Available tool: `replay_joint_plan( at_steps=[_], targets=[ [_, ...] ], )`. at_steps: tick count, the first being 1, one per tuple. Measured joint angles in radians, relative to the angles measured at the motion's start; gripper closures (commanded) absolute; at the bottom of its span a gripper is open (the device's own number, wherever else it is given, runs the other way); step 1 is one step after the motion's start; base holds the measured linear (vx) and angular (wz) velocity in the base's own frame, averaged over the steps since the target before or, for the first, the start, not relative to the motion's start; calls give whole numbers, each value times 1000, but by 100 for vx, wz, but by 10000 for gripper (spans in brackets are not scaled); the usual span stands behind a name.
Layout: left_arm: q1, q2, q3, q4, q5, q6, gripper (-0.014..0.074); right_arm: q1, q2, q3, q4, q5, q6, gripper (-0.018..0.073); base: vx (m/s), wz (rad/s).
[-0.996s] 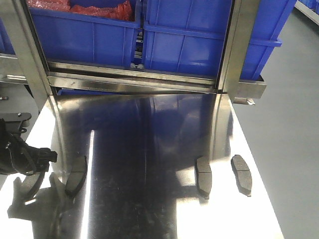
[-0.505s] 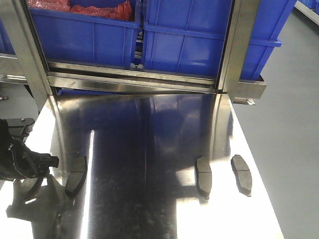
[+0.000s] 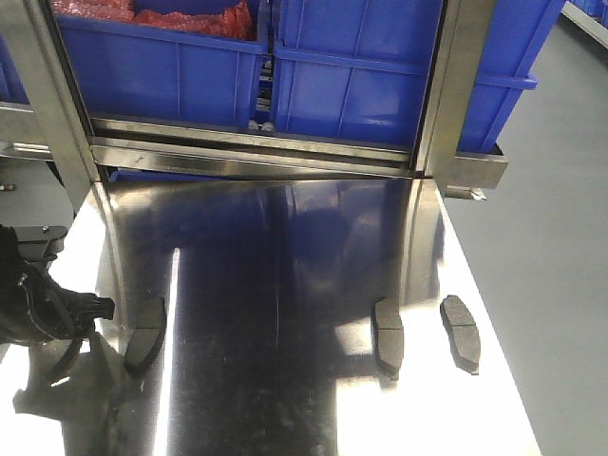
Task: Move and align brake pads A on conveyor
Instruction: 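Close the left gripper on the brake pad and lift it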
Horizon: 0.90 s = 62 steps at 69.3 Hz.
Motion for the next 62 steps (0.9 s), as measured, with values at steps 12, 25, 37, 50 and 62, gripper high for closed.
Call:
replay_joint_plan(
  at_steps=[12, 25, 37, 50, 62],
  targets=[
    [-1, 0, 0, -3, 0, 0, 238, 0, 0, 0, 0, 0, 0, 569, 0, 0],
    [-1, -3, 0, -2, 6, 0, 351, 0, 0, 0, 0, 0, 0, 569, 0, 0],
    [-1, -27, 0, 7, 23, 1, 447, 0, 0, 0, 0, 0, 0, 569, 0, 0],
    [-1, -40, 0, 10, 28, 1, 493, 0, 0, 0, 0, 0, 0, 569, 0, 0],
    [-1, -40, 0, 10, 35, 1, 493, 0, 0, 0, 0, 0, 0, 569, 0, 0]
  ],
)
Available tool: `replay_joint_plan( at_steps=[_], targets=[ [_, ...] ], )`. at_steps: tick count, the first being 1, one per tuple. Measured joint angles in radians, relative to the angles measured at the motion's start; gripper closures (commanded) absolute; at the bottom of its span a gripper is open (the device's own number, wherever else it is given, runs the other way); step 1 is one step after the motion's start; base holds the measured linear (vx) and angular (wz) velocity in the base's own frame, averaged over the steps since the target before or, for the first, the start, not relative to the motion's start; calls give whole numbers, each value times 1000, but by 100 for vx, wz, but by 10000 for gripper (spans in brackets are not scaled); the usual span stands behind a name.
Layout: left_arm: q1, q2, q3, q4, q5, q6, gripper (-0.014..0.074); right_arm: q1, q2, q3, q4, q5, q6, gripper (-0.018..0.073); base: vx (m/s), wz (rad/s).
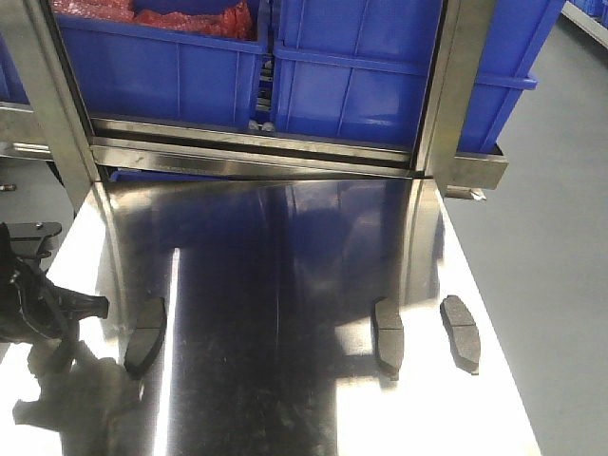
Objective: Move and align brake pads A on conveyor
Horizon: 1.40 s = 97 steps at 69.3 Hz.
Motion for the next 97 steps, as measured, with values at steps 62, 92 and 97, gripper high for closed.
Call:
replay_joint_plan(
  at_steps=[62, 92, 97],
  targets=[
    [0, -327, 5, 1, 44, 23, 489, 0, 0, 0, 0, 0, 0, 569, 0, 0],
    [0, -592, 125, -2, 63, 24, 489, 0, 0, 0, 0, 0, 0, 569, 0, 0],
    [0, -610, 125, -1, 62, 25, 489, 0, 0, 0, 0, 0, 0, 569, 0, 0]
  ],
)
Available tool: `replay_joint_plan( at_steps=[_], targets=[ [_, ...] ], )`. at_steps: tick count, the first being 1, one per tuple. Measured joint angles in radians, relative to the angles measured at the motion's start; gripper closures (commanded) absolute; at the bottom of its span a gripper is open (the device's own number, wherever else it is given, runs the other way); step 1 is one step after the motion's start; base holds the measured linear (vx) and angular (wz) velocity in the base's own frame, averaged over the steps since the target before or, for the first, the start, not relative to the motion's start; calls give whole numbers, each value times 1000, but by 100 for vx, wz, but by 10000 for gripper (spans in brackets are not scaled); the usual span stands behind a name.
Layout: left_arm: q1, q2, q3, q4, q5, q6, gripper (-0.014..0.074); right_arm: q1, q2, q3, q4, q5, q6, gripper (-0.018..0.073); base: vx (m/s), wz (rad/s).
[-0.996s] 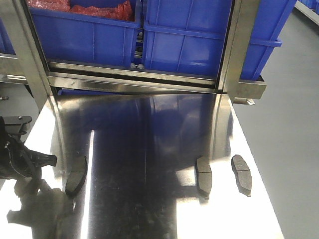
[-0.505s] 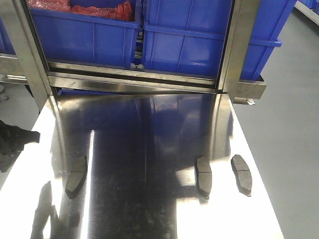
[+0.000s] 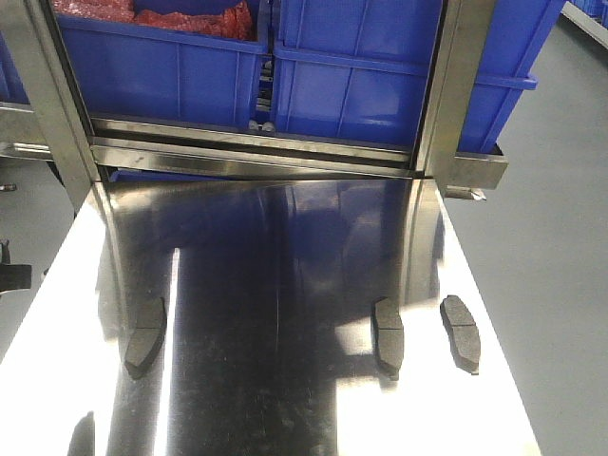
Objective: Move and align brake pads A on conveyor
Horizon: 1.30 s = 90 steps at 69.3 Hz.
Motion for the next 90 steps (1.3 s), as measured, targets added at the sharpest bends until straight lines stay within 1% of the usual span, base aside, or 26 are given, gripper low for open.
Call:
replay_joint_plan(
  at_steps=[55, 64, 90],
  targets=[
    [0, -9, 0, 0, 0, 1, 489, 0, 0, 0, 0, 0, 0, 569, 0, 0],
    [0, -9, 0, 0, 0, 1, 489, 0, 0, 0, -18, 0, -11, 569, 0, 0],
    [0, -9, 0, 0, 0, 1, 489, 0, 0, 0, -19, 0, -15, 567, 0, 0]
  ],
)
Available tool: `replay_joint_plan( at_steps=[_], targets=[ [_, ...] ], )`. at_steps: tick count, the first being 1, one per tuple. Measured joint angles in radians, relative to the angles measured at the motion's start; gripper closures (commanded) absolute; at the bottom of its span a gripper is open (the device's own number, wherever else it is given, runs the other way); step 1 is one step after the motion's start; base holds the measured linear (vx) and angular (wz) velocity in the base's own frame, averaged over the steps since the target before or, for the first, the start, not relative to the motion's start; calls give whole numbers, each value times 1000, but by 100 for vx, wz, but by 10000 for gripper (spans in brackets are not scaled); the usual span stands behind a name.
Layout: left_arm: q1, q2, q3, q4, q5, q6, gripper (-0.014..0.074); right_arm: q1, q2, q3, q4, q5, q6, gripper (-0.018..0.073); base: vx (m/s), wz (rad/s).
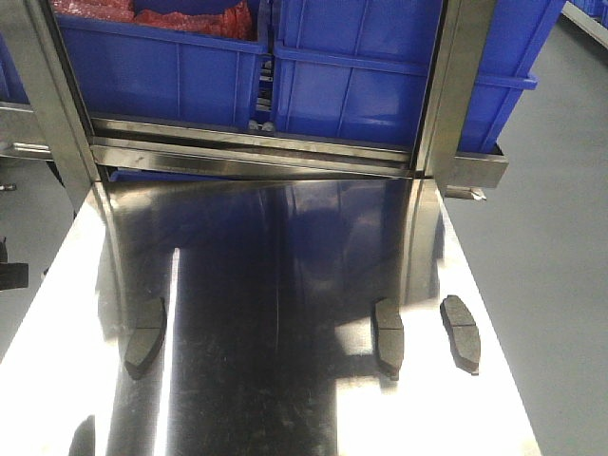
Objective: Move and align brake pads A on conveyor
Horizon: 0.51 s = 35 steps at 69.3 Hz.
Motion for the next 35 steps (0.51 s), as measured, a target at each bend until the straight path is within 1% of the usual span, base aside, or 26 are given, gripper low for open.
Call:
replay_joint_plan(
  at_steps=[11, 17, 22, 35],
  targets=[
    [0, 0, 0, 0, 0, 0, 489, 0, 0, 0, 25, 5, 33, 564, 0, 0],
    [0, 0, 0, 0, 0, 0, 489, 0, 17, -37, 32, 63, 50, 564, 0, 0],
    [0, 0, 0, 0, 0, 0, 489, 0, 73, -115, 32, 102, 50, 564, 0, 0],
    [0, 0, 0, 0, 0, 0, 489, 0, 314, -400, 18, 208, 52, 563, 0, 0]
  ],
)
